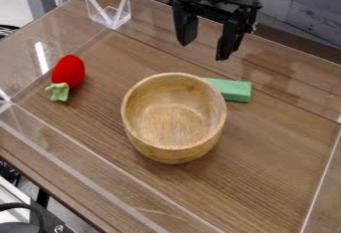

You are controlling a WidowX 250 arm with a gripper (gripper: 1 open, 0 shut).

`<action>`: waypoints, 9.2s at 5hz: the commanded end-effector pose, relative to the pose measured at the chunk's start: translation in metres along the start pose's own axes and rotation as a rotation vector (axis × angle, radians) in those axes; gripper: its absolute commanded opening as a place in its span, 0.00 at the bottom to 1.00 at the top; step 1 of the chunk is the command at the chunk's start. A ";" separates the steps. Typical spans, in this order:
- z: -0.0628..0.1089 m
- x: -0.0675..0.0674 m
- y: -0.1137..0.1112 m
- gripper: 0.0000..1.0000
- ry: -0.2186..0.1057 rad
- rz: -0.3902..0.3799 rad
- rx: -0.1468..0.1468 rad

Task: Move the red fruit to the right

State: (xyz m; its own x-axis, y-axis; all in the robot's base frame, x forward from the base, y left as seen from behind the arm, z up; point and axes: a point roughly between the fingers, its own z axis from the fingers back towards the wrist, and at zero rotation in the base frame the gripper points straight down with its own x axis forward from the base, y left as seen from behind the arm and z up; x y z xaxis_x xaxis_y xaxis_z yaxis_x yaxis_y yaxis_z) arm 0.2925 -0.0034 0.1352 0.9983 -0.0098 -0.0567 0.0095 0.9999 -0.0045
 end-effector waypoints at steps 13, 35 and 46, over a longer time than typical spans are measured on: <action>-0.052 -0.064 0.218 1.00 -0.083 0.663 0.010; -0.085 -0.008 0.213 1.00 0.006 0.401 -0.011; -0.007 0.001 0.176 0.00 -0.034 0.318 -0.188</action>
State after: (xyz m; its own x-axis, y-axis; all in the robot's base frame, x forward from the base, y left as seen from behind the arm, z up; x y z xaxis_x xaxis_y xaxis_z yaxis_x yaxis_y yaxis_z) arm 0.2922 0.1703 0.1042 0.9459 0.2992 -0.1255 -0.3191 0.9280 -0.1923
